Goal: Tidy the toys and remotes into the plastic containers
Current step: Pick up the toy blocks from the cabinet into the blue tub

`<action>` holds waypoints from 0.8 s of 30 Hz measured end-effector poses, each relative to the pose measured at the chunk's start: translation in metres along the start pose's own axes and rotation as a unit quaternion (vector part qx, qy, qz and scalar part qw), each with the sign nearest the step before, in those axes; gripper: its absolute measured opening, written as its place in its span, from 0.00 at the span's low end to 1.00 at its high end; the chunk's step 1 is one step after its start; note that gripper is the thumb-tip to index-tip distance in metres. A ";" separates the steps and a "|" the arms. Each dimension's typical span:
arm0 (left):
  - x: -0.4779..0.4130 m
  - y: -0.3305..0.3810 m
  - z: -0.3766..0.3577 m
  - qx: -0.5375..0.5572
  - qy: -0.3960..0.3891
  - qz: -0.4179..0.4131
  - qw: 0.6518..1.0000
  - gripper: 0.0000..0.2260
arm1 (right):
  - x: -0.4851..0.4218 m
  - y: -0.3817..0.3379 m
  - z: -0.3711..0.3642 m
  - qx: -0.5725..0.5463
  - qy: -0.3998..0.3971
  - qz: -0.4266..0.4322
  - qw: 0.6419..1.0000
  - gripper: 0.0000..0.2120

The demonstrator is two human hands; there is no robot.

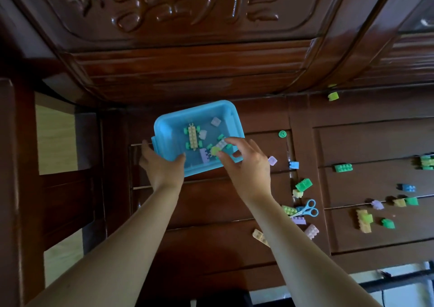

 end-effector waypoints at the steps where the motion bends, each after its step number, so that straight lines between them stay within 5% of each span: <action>1: 0.000 -0.005 -0.001 0.037 0.012 0.056 0.998 0.38 | 0.003 0.007 0.005 0.009 0.029 -0.009 0.999 0.12; 5: 0.001 -0.013 -0.011 0.008 -0.014 0.056 0.998 0.15 | 0.027 0.064 0.024 0.037 0.112 -0.134 0.984 0.08; 9: 0.006 -0.015 -0.019 -0.004 -0.056 0.014 0.998 0.10 | 0.069 0.131 0.018 0.149 -0.023 -0.271 0.951 0.17; 16: 0.002 -0.025 -0.011 -0.004 -0.046 -0.007 0.999 0.07 | 0.093 0.146 -0.020 0.139 -0.119 -0.241 0.953 0.22; 21: -0.001 -0.018 -0.008 -0.030 -0.054 -0.045 0.997 0.08 | 0.071 0.143 -0.032 0.123 -0.049 -0.257 0.957 0.08; 24: -0.001 -0.012 -0.006 -0.028 -0.048 -0.057 0.997 0.09 | 0.056 0.132 -0.009 0.060 0.080 -0.312 0.945 0.07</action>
Point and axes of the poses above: each hand's wrist, its own x-axis away from the middle knuckle, its own z-axis out of the back of the hand, y = z × x, the point moved 5 cm from there along -x, towards the middle knuckle, and after that the axes turned 2 degrees about x, right-handed, at the moved point
